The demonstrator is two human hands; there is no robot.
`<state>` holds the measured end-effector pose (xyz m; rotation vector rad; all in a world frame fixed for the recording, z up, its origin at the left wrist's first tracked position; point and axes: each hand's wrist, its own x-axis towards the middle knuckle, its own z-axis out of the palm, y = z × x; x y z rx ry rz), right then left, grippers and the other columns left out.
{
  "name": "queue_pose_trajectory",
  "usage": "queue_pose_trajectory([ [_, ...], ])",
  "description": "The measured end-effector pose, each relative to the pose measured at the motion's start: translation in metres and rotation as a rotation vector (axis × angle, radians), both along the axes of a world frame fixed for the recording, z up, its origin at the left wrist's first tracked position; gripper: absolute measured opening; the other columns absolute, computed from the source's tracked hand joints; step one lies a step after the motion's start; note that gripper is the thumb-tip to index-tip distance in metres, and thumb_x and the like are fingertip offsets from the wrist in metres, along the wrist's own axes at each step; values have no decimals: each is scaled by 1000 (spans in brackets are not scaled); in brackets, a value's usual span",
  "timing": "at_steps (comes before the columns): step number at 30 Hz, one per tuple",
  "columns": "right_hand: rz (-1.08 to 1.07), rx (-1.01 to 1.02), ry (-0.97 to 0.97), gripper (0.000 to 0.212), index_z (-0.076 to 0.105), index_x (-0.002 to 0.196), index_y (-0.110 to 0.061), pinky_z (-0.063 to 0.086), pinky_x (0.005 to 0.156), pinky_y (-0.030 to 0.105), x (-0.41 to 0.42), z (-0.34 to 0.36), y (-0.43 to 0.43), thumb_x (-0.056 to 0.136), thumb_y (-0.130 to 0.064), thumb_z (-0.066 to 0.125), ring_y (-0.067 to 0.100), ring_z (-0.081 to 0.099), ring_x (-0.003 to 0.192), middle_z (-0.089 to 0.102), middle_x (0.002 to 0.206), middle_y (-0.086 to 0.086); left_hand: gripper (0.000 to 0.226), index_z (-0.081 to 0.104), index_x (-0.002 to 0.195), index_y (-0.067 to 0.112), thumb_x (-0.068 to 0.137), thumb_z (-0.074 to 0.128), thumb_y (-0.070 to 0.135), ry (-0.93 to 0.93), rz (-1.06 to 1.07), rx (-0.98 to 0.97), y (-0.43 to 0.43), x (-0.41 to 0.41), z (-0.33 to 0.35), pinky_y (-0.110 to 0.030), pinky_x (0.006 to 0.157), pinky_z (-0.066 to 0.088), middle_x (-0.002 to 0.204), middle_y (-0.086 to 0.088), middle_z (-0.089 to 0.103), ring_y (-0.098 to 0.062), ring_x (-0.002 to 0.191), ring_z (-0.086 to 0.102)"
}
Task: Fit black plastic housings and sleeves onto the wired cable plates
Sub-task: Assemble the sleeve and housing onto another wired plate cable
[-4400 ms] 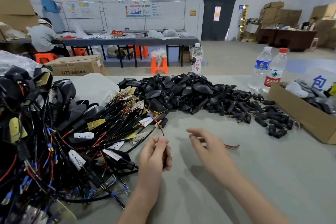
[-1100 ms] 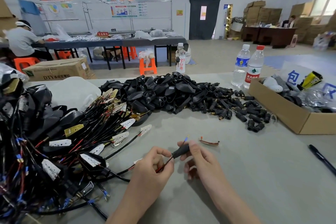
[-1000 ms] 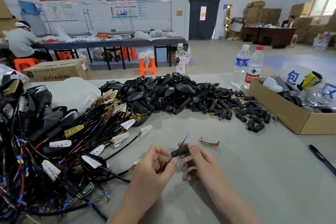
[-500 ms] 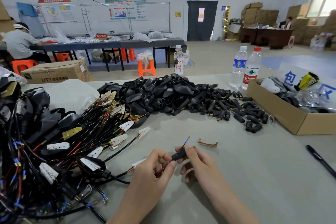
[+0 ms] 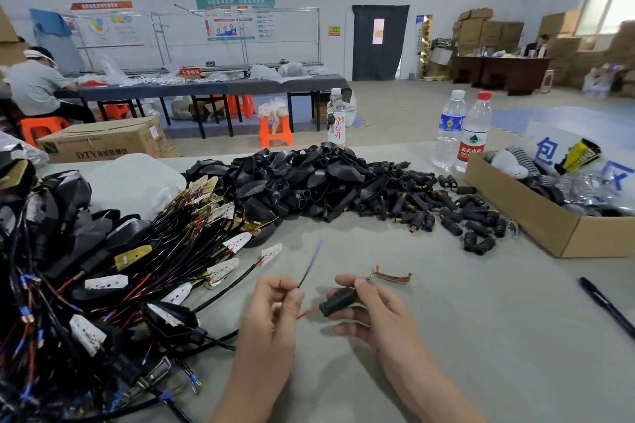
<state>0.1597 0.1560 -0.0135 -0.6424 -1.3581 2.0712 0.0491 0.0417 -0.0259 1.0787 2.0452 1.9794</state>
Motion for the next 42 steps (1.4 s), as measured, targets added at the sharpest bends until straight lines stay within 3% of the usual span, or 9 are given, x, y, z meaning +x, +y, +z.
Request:
queue_pose_trajectory([
  [5,-35,-83,25,30,69,106,-4,57,57,28,1,0,2,104,-22,46,23,71,70,76,96,17,1,70,91,31,91,70,30,-217,-144,84,-4,-2,10,-12,66,46,72,6,62,-7,70,56],
  [10,-2,-169,61,30,67,113,-4,58,61,26,1,1,4,104,-23,46,22,74,77,75,104,18,54,59,67,17,80,57,70,-318,-166,16,-2,-4,5,-30,69,39,68,1,51,-12,65,48],
  [12,-1,-203,81,30,66,114,-2,59,62,26,2,1,4,104,-22,46,21,74,77,74,104,19,59,72,72,20,81,51,75,-365,-168,33,-1,-6,2,-23,61,40,66,4,54,-7,57,50],
  [18,-26,-292,117,29,66,115,-3,59,61,24,3,1,9,104,-21,46,22,75,78,74,104,20,38,72,115,41,83,57,55,-351,-262,51,-4,-6,9,-14,63,43,68,3,55,-8,60,45],
  [22,-19,-328,125,29,66,116,-3,59,60,24,2,0,8,103,-21,47,21,75,78,74,104,21,38,72,118,29,87,54,42,-635,-345,227,-7,-8,19,-20,49,34,63,2,44,-9,48,34],
  [26,-4,-345,128,28,67,115,-6,59,59,25,1,0,7,103,-21,46,20,75,78,75,105,17,43,74,108,11,89,48,40,-814,-429,269,-6,-5,25,-26,52,34,63,2,37,-10,50,32],
  [31,23,-344,168,29,66,117,-12,60,63,27,2,2,7,103,-26,46,18,75,85,74,112,8,30,79,99,12,82,67,34,-762,-478,177,-10,-4,23,-26,56,40,61,3,37,-10,49,35],
  [36,47,-416,242,31,63,121,-8,60,64,28,0,2,7,101,-25,48,25,74,96,72,117,10,23,61,93,12,77,72,24,-702,-378,206,-7,-7,15,-24,51,41,56,0,31,-12,44,30],
  [42,57,-536,303,38,64,122,-16,61,69,32,-2,4,9,87,-28,57,24,73,101,71,121,6,21,65,72,24,64,76,39,-504,-298,77,-8,-4,11,-31,54,35,50,4,39,-10,39,32],
])
